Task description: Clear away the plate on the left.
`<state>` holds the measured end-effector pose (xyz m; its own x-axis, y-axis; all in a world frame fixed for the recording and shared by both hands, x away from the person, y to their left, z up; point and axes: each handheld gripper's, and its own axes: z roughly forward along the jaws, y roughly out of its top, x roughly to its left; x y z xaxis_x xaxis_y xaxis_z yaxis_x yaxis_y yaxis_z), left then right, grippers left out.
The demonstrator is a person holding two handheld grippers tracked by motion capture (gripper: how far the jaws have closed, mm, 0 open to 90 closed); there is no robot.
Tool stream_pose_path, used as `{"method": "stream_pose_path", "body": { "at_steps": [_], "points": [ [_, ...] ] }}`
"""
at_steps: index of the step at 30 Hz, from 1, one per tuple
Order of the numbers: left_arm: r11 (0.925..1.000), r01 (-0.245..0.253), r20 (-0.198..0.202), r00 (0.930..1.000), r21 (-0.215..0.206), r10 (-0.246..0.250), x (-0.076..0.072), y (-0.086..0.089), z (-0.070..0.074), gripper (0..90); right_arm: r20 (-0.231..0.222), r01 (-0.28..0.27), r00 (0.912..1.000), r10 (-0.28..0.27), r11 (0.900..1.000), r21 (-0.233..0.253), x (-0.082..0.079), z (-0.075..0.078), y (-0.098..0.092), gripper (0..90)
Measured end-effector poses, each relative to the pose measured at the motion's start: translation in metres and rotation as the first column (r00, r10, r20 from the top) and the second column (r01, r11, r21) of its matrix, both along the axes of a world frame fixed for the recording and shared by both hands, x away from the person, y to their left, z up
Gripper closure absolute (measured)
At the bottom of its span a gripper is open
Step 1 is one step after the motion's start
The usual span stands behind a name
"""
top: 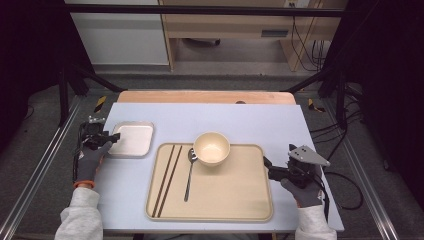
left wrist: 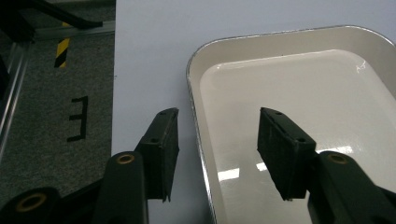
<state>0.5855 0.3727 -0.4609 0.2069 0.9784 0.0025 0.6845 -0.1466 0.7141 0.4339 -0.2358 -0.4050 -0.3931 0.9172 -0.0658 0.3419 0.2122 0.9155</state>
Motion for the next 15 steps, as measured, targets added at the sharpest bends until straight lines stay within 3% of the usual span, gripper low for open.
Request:
{"method": "stream_pose_path", "body": {
  "at_steps": [3, 9, 13, 15],
  "points": [
    [0.9999, -0.008, -0.015, 0.9999, 0.011, 0.009, 0.0021, -0.0003, -0.0039, 52.9, 0.001, 0.003, 1.0, -0.003, 1.0, 0.001, 0.0002, -0.0005, -0.0008, 5.9],
    [0.9998, -0.015, -0.037, 0.9992, -0.013, 0.015, 0.0032, 0.0013, -0.0061, 60.4, 0.0, 0.003, 1.0, -0.003, 1.0, 0.004, -0.0002, -0.0001, -0.0011, 5.9],
    [0.9981, -0.022, -0.056, 0.9983, -0.057, 0.019, 0.0037, 0.0034, -0.0066, 65.5, 0.0, 0.002, 1.0, -0.002, 1.0, -0.001, 0.0001, -0.0006, -0.0005, 5.9],
    [0.9979, -0.034, -0.062, 0.9976, -0.055, 0.031, 0.0035, 0.0025, -0.0057, 67.8, -0.001, 0.002, 1.0, -0.002, 1.0, 0.003, -0.0001, -0.0004, 0.0, 5.9]
  ]
}}
